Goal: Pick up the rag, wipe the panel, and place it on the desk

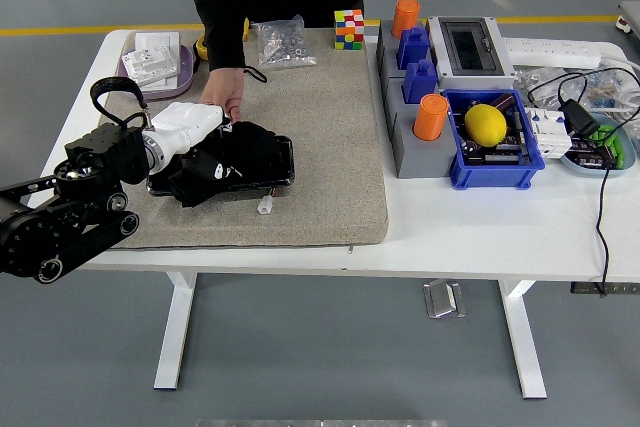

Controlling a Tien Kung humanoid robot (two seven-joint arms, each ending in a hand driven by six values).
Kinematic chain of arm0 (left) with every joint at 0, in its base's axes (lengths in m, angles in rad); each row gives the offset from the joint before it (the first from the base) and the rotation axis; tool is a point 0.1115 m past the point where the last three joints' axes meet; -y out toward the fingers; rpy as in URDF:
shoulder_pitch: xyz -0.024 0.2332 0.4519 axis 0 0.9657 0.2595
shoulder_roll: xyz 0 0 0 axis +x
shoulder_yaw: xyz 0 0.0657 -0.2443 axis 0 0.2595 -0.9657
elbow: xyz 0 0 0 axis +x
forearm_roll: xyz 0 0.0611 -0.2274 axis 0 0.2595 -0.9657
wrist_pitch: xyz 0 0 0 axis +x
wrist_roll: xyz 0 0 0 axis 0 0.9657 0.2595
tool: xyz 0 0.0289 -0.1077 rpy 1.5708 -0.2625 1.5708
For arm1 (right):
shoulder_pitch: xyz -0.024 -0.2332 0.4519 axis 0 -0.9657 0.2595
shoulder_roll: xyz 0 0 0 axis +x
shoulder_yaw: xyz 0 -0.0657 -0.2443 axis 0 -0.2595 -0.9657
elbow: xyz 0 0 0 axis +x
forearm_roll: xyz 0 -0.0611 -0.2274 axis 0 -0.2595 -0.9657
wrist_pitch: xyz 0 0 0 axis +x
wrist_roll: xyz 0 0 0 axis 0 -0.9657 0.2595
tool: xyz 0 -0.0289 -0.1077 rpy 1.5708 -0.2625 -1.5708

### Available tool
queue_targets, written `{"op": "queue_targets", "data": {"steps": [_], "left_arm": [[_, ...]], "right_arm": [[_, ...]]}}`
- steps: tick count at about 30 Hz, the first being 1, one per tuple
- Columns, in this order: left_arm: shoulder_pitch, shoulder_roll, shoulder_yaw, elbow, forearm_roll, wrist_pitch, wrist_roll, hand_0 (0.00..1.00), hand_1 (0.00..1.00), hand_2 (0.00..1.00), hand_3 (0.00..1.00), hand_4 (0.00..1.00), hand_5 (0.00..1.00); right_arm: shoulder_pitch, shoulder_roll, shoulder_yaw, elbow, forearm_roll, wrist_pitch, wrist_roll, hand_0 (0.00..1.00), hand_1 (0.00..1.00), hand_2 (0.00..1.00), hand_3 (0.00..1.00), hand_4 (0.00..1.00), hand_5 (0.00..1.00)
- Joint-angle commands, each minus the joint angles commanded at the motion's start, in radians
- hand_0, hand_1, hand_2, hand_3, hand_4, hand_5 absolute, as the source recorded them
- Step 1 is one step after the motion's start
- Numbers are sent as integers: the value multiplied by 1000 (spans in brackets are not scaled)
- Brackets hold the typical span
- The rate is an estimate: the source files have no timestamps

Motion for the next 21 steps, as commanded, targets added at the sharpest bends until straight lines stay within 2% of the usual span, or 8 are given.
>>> {"op": "queue_targets", "data": {"steps": [9, 21], "left_arm": [[11, 21, -10, 1, 2, 1, 0, 222, 151, 463, 406, 348, 2], [34, 73, -44, 10, 12, 0, 1, 222, 151, 463, 406, 347, 2]], "right_arm": [[-5, 4, -3, 0, 7, 0, 2, 694, 655, 686, 592, 961, 430], [-9, 2, -13, -1, 27, -1, 6, 695, 653, 686, 592, 961, 430]]}}
